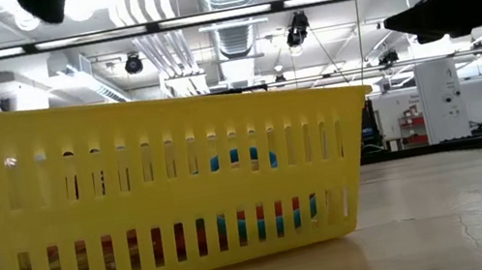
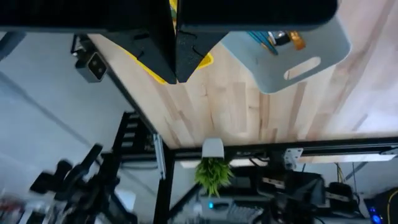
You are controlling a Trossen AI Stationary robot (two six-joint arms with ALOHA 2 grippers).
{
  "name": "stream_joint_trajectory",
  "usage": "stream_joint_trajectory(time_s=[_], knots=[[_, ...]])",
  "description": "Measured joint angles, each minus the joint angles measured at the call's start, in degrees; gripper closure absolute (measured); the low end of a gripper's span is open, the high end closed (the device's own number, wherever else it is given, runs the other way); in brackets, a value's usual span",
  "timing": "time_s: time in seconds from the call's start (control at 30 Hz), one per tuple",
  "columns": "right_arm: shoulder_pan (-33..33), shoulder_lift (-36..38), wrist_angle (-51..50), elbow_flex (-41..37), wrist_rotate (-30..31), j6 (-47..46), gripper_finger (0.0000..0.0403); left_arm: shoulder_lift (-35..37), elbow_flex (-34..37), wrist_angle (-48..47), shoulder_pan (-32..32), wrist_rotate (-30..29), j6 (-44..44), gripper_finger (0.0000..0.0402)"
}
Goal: Pick & Place Paint Supplies
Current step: Return to Home Position
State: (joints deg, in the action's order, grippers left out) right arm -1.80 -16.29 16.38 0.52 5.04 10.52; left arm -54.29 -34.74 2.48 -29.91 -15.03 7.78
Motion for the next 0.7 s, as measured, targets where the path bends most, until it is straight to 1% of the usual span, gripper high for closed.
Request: stream_joint_trajectory(time_s=[0.17,0.27,0.33,0.43,0.53,0.7], knots=[[0.02,0.02,-0.04,0.0,0.0,0.0,0.0388,13.69,9.4,0.53,-0.04,0.04,0.28,0.0401],[0.0,0.0,-0.04,-0.01,0.0,0.0,0.0388,21.42,14.18,0.6,-0.04,0.6,-2.96,0.0401],[0.0,0.0,-0.03,-0.01,0.0,0.0,0.0388,26.3,16.96,0.72,-0.04,2.53,-5.22,0.0401],[0.0,0.02,-0.04,0.0,0.0,0.0,0.0388,32.86,20.41,0.63,-0.04,5.58,-6.14,0.0401],[0.0,0.0,-0.04,-0.01,0.0,0.0,0.0388,39.05,23.1,0.77,-0.04,6.08,-6.14,0.0401],[0.01,0.02,-0.04,0.0,-0.02,0.0,0.0388,47.1,26.56,0.5,-0.04,7.32,-6.33,0.0401]])
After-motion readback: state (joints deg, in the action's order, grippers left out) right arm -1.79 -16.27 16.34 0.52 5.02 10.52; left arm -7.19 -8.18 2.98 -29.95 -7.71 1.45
